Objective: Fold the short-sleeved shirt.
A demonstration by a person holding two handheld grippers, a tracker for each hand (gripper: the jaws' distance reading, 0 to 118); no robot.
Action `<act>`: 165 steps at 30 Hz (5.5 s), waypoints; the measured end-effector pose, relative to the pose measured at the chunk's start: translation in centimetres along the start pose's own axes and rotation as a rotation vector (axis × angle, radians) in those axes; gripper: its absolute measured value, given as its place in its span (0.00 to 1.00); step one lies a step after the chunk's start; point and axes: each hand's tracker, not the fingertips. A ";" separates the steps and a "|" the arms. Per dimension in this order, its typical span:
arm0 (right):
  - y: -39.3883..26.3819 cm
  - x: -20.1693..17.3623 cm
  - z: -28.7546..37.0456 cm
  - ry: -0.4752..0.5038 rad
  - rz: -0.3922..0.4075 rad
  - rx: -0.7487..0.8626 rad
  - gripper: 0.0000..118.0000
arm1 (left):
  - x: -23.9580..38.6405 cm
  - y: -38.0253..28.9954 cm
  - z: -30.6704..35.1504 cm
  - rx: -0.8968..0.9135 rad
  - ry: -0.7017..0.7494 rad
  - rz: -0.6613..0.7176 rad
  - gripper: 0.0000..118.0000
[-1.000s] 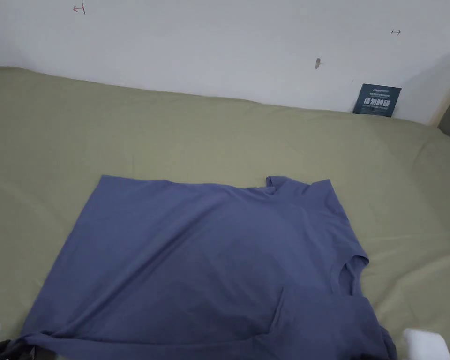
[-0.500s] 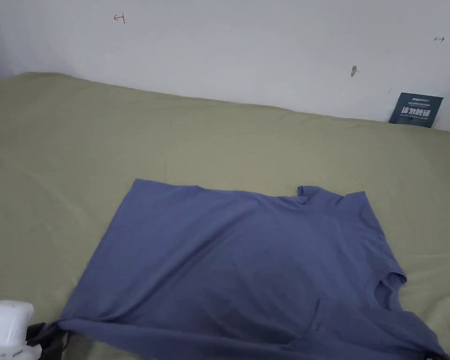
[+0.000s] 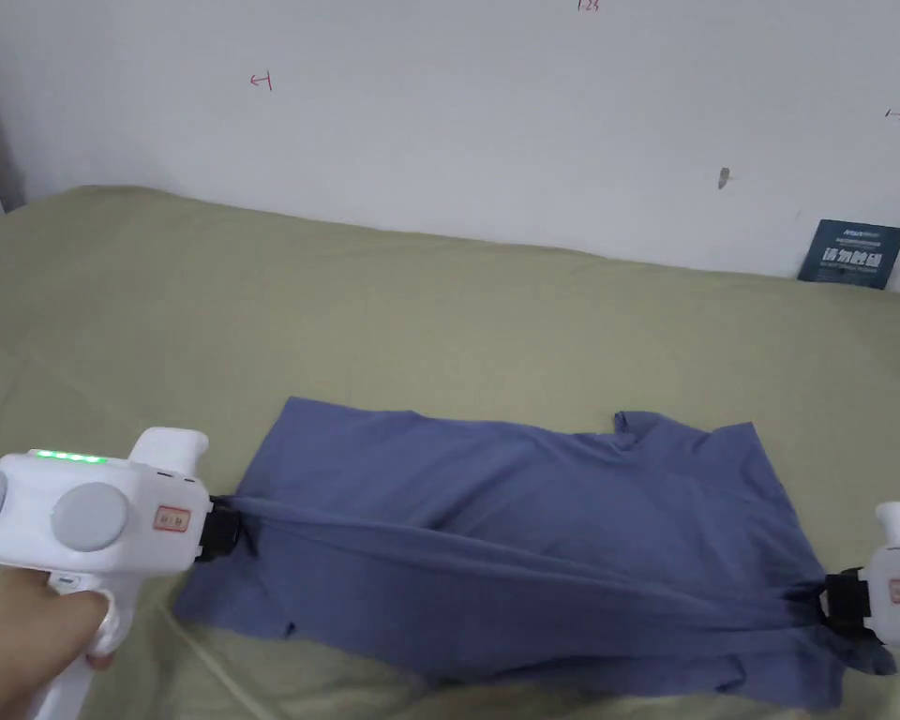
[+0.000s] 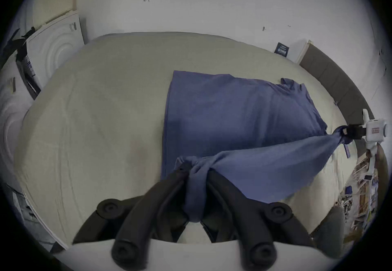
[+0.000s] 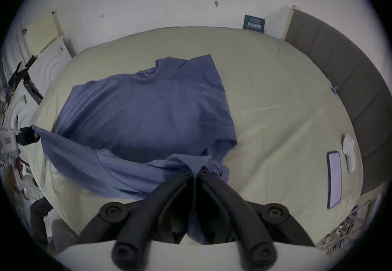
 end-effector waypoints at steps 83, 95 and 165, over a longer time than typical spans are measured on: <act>-13.0 3.7 7.7 0.144 -0.136 0.201 0.02 | -1.7 -10.8 7.3 0.144 -0.116 0.267 0.03; -21.4 3.9 9.3 0.029 -0.197 0.013 0.02 | -2.1 -20.8 9.7 0.014 -0.096 0.358 0.03; -0.3 3.4 -3.7 0.008 0.032 -0.158 0.00 | 2.3 0.7 -3.4 -0.132 0.050 0.097 0.04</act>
